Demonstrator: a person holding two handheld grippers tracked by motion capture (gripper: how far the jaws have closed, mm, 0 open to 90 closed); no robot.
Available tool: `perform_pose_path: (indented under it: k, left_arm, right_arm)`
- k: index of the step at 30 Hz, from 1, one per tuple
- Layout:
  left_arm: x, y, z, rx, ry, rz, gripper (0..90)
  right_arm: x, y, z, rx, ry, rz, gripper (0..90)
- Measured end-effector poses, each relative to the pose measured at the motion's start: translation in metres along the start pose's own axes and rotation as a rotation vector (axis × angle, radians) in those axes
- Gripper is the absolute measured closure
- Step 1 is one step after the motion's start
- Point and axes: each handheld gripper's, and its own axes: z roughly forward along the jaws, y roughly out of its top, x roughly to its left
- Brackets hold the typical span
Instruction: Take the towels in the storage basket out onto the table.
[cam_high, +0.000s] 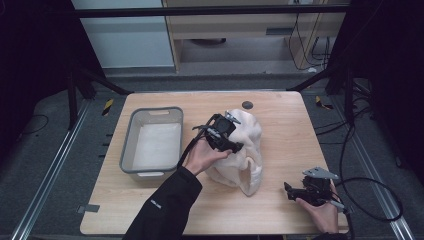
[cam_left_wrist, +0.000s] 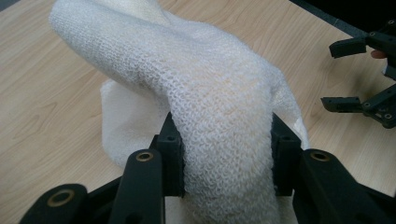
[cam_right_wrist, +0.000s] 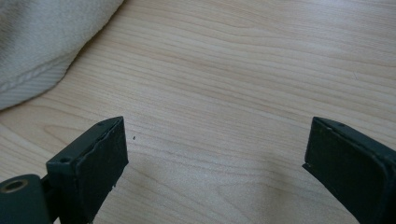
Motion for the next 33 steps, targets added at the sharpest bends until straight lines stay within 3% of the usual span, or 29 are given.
perform_pose_path:
  k: [8,18,29,33]
  left_arm:
    - [0.003,-0.009,0.017,0.024,0.001,-0.023,55.6]
    - [0.001,-0.02,0.035,0.047,0.017,-0.022,52.9]
    - [0.002,-0.031,0.049,0.048,0.027,-0.027,48.7]
    - [0.003,-0.036,0.05,0.027,0.019,-0.03,42.3]
  right_arm:
    - [0.0,0.0,0.0,0.002,0.0,0.003,5.9]
    - [0.0,0.0,0.0,0.003,-0.003,0.0,5.8]
    - [0.0,0.0,0.001,0.005,-0.005,-0.005,5.8]
    - [0.0,0.0,0.001,0.006,-0.006,-0.006,5.8]
